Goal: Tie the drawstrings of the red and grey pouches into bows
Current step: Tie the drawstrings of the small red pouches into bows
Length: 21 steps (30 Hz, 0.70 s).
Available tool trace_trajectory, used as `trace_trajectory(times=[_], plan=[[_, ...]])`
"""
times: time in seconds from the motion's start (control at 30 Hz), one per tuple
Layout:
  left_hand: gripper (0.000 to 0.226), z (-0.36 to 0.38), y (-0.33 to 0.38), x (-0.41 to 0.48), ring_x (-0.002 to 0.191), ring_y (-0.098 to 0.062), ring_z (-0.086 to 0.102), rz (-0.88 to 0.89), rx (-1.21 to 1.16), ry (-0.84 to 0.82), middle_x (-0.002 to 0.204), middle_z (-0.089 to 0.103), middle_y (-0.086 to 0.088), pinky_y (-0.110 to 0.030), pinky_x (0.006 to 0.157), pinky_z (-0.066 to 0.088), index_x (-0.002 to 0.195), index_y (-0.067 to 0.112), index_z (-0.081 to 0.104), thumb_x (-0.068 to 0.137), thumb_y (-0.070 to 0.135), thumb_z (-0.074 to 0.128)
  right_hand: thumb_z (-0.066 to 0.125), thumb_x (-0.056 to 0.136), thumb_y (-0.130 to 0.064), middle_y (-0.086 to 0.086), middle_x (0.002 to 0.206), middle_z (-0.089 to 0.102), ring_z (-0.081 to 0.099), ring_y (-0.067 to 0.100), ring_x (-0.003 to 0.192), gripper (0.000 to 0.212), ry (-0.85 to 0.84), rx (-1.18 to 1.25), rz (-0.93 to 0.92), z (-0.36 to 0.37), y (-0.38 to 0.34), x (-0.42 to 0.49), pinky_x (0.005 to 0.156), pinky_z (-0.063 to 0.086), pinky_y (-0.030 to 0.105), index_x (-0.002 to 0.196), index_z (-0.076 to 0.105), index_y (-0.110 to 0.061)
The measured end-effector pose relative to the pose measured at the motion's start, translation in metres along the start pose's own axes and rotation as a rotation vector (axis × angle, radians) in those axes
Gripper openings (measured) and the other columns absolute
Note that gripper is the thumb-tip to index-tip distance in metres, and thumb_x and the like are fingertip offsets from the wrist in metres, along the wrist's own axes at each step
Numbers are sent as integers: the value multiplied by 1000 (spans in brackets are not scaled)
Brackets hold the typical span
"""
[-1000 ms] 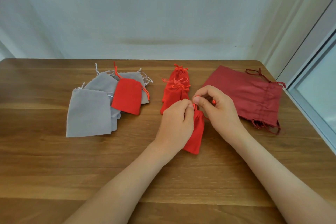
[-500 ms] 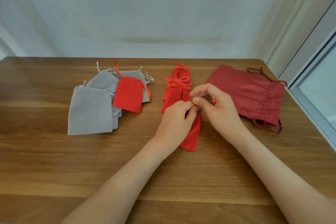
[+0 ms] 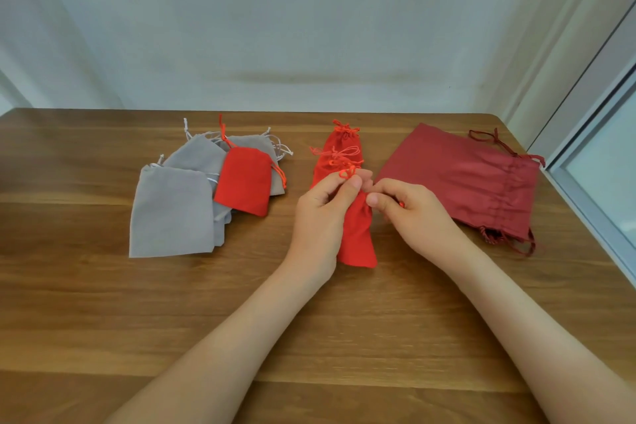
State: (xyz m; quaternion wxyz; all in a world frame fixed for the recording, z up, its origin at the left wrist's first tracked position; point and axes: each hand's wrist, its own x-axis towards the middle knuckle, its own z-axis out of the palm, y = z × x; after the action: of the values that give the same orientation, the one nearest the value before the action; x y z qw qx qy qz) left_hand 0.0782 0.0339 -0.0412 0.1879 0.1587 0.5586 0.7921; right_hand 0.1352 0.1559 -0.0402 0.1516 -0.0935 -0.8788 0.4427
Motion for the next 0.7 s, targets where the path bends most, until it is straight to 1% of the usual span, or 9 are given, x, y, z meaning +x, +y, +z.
trace_trajectory(times=[0.07,0.13,0.2,0.27,0.33,0.4,0.47,0.57,0.7], plan=[[18,0,2,-1,72,-7,64,-51,-85,-15,76,69,2,-18,65,51,86,14,70,93,9,55,59,91,-21,-1,73,63,53,12,70,19,13,-17,-3,0,0,-1,69,39,28,73,61,-26],[17,-2,4,0,63,-5,61,-64,-70,-1,69,66,4,-17,60,51,87,12,69,94,11,53,61,90,-23,4,76,65,53,13,72,16,15,-54,-5,-3,0,-1,66,37,24,73,62,-22],[19,-4,3,1,58,-2,57,-65,-3,35,66,63,5,-15,56,48,86,12,69,95,13,52,61,89,-26,4,77,63,51,9,72,19,-15,-121,-7,-9,2,-2,65,35,20,73,64,-17],[20,-6,2,2,55,-1,53,-64,50,68,66,61,5,-13,53,44,84,13,69,96,14,52,59,91,-29,-1,72,54,47,3,67,27,-44,-160,8,-16,4,-2,62,32,16,66,62,-19],[22,-7,0,4,54,-1,52,-67,75,84,66,60,5,-13,53,43,80,14,69,95,13,53,56,92,-31,-5,70,49,44,0,62,32,-54,-141,49,-23,5,-3,61,31,16,62,60,-21],[22,-7,-1,5,56,-3,52,-88,102,75,65,61,4,-16,55,42,77,14,69,94,13,55,55,93,-31,-4,70,50,42,0,60,34,-64,-33,106,-28,5,-3,65,32,22,63,60,-17],[22,-8,-4,5,60,-6,53,-117,139,57,64,63,4,-20,60,42,73,17,71,92,14,59,53,95,-24,0,71,52,43,5,64,31,-100,179,151,-29,3,-3,67,35,26,68,60,-11],[23,-9,-7,6,63,-8,55,-135,186,50,63,65,6,-23,64,43,69,21,71,89,14,63,51,93,-11,1,74,54,44,9,67,20,-167,479,177,-27,4,-1,64,37,24,77,62,-6],[24,-8,-9,5,65,-7,55,-110,212,15,64,66,6,-23,66,43,69,19,71,90,13,62,55,88,-7,3,82,61,51,10,73,10,-226,637,170,-19,8,0,65,41,21,90,64,-7]])
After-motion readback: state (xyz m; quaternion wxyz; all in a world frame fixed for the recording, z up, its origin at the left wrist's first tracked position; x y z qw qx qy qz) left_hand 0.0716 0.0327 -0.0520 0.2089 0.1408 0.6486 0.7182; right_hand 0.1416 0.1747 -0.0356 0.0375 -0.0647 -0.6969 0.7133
